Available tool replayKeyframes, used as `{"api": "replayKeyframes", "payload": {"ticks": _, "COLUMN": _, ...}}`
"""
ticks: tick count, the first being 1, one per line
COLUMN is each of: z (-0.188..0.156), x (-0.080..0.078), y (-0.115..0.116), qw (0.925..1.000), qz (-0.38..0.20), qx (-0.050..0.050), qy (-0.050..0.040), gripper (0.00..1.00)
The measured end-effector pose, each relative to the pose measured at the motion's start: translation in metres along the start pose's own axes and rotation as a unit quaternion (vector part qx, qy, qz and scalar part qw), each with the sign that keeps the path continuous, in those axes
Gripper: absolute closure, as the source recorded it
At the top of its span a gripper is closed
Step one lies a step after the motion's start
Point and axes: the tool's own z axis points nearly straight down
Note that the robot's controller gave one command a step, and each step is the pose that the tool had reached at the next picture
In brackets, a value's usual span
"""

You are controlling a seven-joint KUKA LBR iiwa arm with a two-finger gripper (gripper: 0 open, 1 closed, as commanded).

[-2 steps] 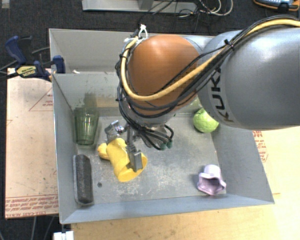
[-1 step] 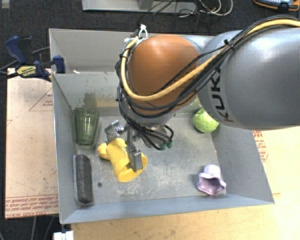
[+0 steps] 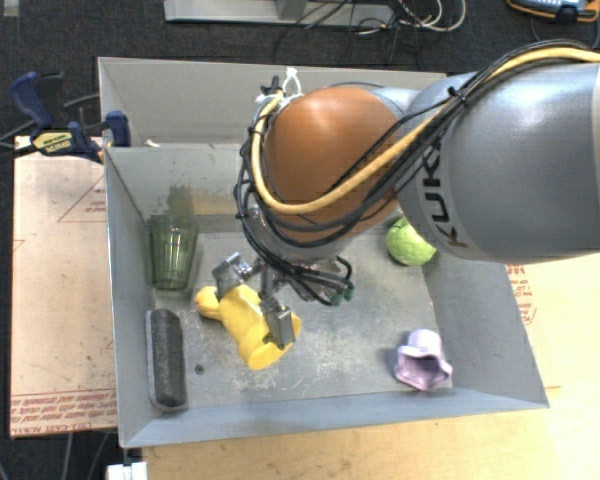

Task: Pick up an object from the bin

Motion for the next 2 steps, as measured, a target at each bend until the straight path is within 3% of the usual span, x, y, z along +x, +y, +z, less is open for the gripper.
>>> {"api": "replayKeyframes", "payload": {"ticks": 1, "z": 0.051, "x": -0.01, "y": 0.006, "qw": 0.9972, "qz": -0.074, "qx": 0.0, "qy": 0.0027, "gripper": 1.0}}
{"api": "replayKeyframes", "payload": {"ticks": 2, "z": 0.073, "x": -0.014, "y": 0.009, "qw": 0.9963, "qz": -0.086, "qx": -0.002, "qy": 0.0018, "gripper": 1.0}}
